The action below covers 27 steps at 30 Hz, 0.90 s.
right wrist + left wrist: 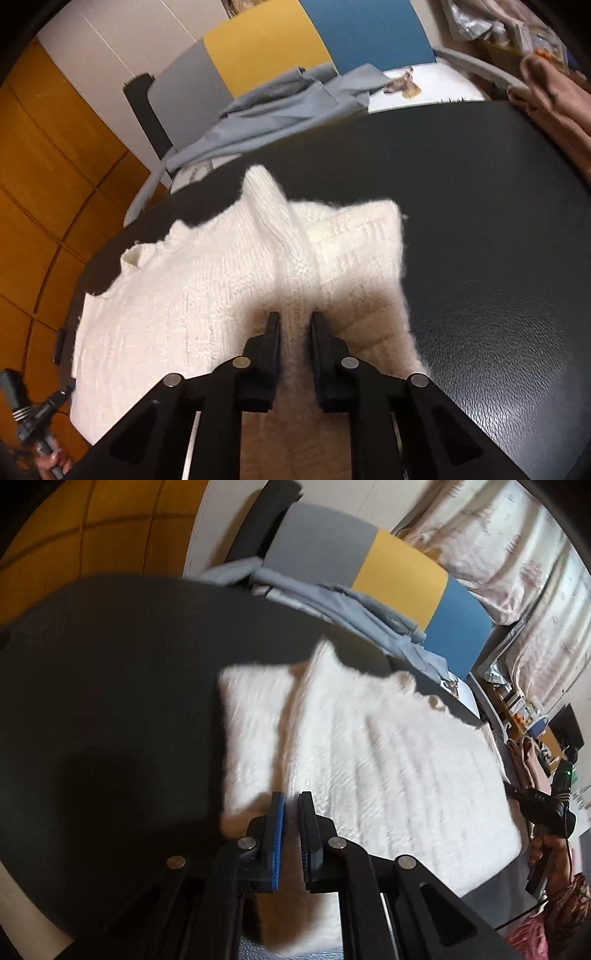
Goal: Fold clothes
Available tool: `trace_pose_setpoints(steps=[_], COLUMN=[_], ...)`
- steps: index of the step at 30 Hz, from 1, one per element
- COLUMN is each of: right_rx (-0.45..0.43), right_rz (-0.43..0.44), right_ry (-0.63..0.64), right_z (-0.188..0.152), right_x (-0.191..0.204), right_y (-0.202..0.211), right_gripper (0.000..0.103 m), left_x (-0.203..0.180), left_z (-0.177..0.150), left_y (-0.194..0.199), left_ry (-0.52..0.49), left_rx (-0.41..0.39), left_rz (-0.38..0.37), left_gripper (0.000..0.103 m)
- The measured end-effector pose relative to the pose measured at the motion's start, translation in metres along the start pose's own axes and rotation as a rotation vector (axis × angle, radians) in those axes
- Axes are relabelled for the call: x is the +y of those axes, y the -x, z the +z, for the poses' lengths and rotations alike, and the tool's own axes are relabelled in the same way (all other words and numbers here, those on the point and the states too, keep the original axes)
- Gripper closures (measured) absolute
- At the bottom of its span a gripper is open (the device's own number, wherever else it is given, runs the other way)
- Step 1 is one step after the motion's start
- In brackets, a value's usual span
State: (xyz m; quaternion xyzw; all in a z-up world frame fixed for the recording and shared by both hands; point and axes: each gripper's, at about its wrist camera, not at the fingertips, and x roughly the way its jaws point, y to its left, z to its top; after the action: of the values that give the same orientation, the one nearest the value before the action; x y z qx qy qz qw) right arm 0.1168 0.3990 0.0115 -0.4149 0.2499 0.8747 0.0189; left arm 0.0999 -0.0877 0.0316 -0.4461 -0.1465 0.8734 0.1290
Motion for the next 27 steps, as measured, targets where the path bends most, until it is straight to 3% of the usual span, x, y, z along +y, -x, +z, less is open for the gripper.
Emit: trace_pose_setpoints(steps=[2, 5, 7, 9, 12, 15, 17, 18, 20, 27], right_rx=[-0.008, -0.086, -0.144, -0.146, -0.107, -0.06, -0.022, -0.027, -0.056, -0.068], right_rz=[-0.004, -0.027, -0.027, -0.046, -0.089, -0.165, -0.234, -0.238, -0.205, -0.21], right_ry=[-0.02, -0.049, 0.011, 0.132, 0.316, 0.415, 0.438, 0.427, 0.388, 0.388], right_z=[0.001, 0.002, 0.002, 0.001, -0.007, -0.015, -0.021, -0.023, -0.026, -0.028], right_x=[-0.002, 0.0, 0.014, 0.038, 0.073, 0.09, 0.085, 0.08, 0.072, 0.071], right_y=[0.006, 0.03, 0.045, 0.044, 0.027, 0.004, -0.012, -0.015, -0.013, -0.017], right_gripper=[0.074, 0.072, 0.071, 0.071, 0.071, 0.071, 0.062, 0.062, 0.062, 0.061], left_x=[0.004, -0.001, -0.012, -0.032, -0.075, -0.103, -0.108, -0.108, -0.109, -0.109], left_z=[-0.001, 0.001, 0.002, 0.004, 0.002, -0.005, -0.009, -0.011, -0.014, -0.014], left_y=[0.005, 0.023, 0.037, 0.04, 0.019, -0.014, -0.035, -0.037, -0.038, -0.043], left_ry=[0.032, 0.052, 0.037, -0.016, -0.183, -0.328, -0.358, -0.364, -0.371, -0.361], left_rx=[-0.013, -0.092, -0.174, -0.202, -0.159, -0.091, -0.041, -0.057, -0.068, -0.052], left_rz=[-0.017, 0.069, 0.081, 0.081, 0.132, 0.248, 0.305, 0.309, 0.312, 0.307], left_gripper=[0.093, 0.093, 0.092, 0.091, 0.086, 0.086, 0.084, 0.083, 0.083, 0.083])
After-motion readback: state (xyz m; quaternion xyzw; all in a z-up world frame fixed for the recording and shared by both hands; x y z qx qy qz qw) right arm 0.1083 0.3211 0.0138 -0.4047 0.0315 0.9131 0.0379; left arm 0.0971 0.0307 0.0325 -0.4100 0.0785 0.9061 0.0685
